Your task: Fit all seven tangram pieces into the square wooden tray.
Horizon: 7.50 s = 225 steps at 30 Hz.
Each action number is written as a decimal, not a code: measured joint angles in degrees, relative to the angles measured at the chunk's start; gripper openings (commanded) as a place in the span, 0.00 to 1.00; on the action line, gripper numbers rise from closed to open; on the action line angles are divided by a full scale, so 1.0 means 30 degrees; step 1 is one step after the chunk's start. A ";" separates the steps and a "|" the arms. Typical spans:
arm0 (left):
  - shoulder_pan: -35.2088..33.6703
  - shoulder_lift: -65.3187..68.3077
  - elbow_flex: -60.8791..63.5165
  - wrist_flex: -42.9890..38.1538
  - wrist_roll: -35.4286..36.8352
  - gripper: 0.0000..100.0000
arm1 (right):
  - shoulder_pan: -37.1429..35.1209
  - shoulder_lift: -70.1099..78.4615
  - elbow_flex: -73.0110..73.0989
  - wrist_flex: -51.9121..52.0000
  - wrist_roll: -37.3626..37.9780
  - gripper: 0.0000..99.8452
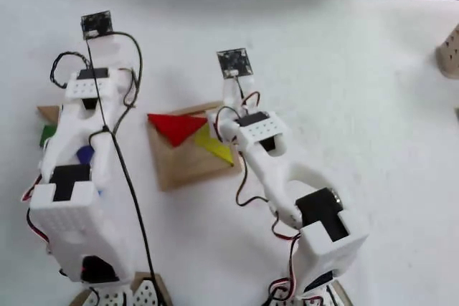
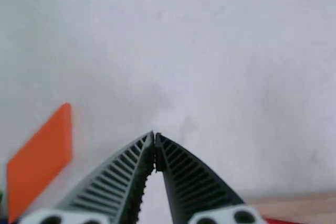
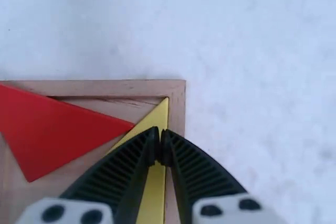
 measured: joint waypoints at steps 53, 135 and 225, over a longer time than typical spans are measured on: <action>0.3370 -0.5744 0.8322 -0.0293 -0.9026 0.02 | 0.2901 0.0000 -0.0059 0.0967 -0.0059 0.02; -0.4278 -0.2637 0.2549 0.0059 0.1553 0.15 | 0.2872 0.0000 -0.0059 0.0967 -0.0059 0.02; -0.5333 -0.5919 0.8322 0.2901 0.0645 0.15 | 0.2725 0.0000 -0.0059 0.0967 -0.0059 0.02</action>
